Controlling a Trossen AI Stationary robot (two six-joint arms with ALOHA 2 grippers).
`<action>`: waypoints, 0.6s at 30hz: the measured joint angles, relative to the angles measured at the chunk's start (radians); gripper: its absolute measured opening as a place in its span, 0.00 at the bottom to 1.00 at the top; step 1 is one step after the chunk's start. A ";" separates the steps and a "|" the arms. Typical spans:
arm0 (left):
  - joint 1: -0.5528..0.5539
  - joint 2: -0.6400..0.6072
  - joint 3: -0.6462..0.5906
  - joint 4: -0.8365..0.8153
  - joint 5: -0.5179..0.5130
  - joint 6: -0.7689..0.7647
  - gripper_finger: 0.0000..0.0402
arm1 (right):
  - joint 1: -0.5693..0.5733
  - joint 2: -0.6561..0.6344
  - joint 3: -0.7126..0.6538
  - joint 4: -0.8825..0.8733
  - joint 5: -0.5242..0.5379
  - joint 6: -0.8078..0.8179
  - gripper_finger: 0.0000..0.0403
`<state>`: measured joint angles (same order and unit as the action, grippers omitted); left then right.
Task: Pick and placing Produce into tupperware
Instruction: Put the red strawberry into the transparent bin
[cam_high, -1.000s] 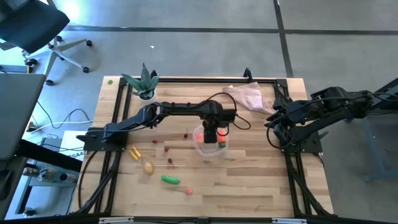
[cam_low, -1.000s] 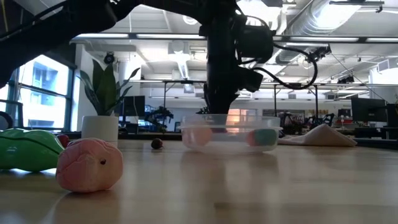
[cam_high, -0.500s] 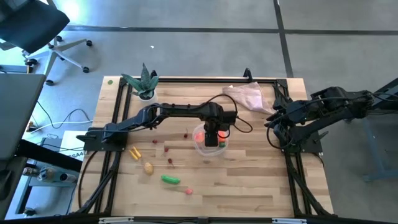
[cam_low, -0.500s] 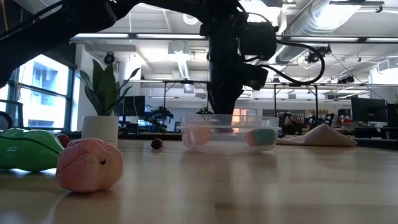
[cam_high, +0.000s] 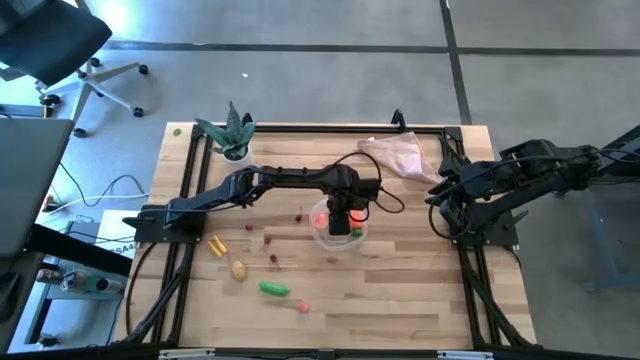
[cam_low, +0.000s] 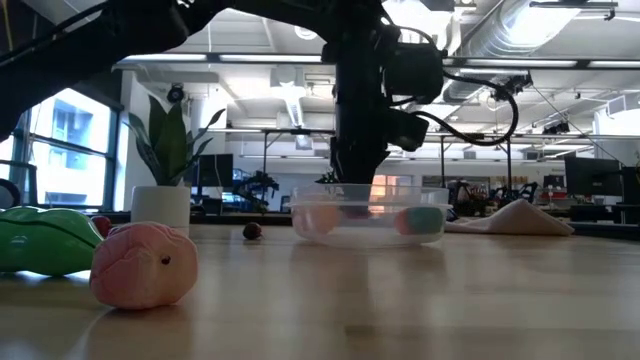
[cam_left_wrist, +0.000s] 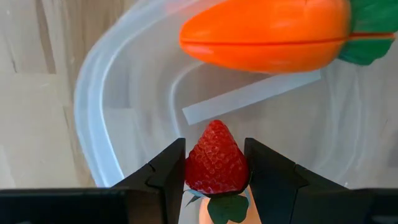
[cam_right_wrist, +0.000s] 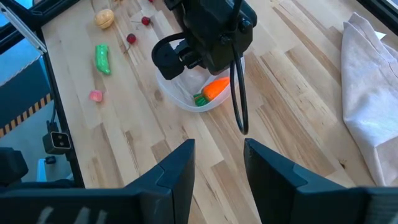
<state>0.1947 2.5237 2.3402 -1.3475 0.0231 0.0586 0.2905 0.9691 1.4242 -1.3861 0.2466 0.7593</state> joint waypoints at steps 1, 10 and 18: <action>0.000 0.000 0.000 0.002 0.005 0.007 0.35 | 0.000 0.000 0.000 0.000 0.000 0.000 0.32; 0.002 0.000 0.000 -0.008 -0.031 -0.006 0.35 | 0.000 0.000 0.000 0.000 0.000 0.000 0.32; 0.001 0.000 0.000 -0.006 -0.031 -0.014 0.35 | 0.000 0.000 0.000 0.000 0.000 0.000 0.32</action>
<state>0.1959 2.5233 2.3402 -1.3533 -0.0078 0.0444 0.2905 0.9691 1.4242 -1.3861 0.2465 0.7593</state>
